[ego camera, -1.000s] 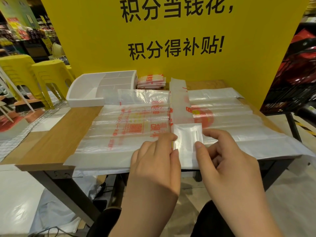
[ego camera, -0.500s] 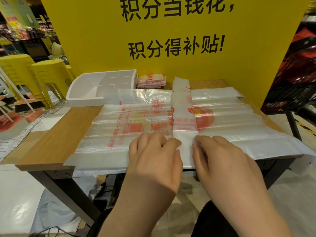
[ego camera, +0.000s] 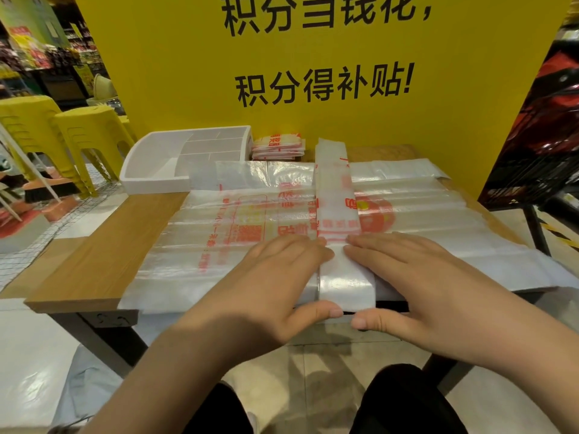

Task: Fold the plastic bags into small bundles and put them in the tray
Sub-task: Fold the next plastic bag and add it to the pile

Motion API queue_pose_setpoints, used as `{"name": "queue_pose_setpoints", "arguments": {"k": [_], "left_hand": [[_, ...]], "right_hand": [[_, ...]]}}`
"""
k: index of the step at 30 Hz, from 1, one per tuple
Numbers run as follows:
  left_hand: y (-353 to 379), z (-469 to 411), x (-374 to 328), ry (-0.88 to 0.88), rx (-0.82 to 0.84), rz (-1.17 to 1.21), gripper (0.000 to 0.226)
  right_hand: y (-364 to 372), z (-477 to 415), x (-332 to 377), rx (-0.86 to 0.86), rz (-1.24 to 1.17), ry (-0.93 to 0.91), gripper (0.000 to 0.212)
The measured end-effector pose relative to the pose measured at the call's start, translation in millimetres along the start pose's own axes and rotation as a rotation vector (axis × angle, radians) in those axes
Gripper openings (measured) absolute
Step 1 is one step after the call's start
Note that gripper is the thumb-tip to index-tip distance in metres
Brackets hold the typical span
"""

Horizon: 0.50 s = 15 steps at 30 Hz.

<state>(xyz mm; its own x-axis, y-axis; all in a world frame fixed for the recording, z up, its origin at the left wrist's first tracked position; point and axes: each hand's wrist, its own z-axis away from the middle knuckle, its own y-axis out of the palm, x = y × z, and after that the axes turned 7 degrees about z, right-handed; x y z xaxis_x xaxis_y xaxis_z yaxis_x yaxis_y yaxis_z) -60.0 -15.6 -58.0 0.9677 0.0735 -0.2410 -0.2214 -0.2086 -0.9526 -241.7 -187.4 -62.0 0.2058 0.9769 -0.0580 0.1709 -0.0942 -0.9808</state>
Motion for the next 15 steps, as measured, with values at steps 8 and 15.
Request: {"name": "queue_pose_setpoints", "arguments": {"k": [8, 15], "left_hand": [[10, -7, 2, 0.091, -0.145, -0.153, 0.053], [18, -8, 5, 0.149, -0.200, -0.239, 0.053]], "right_hand": [[15, -4, -11, -0.111, 0.030, -0.082, 0.069], [15, -2, -14, -0.104, 0.028, -0.095, 0.063]]}}
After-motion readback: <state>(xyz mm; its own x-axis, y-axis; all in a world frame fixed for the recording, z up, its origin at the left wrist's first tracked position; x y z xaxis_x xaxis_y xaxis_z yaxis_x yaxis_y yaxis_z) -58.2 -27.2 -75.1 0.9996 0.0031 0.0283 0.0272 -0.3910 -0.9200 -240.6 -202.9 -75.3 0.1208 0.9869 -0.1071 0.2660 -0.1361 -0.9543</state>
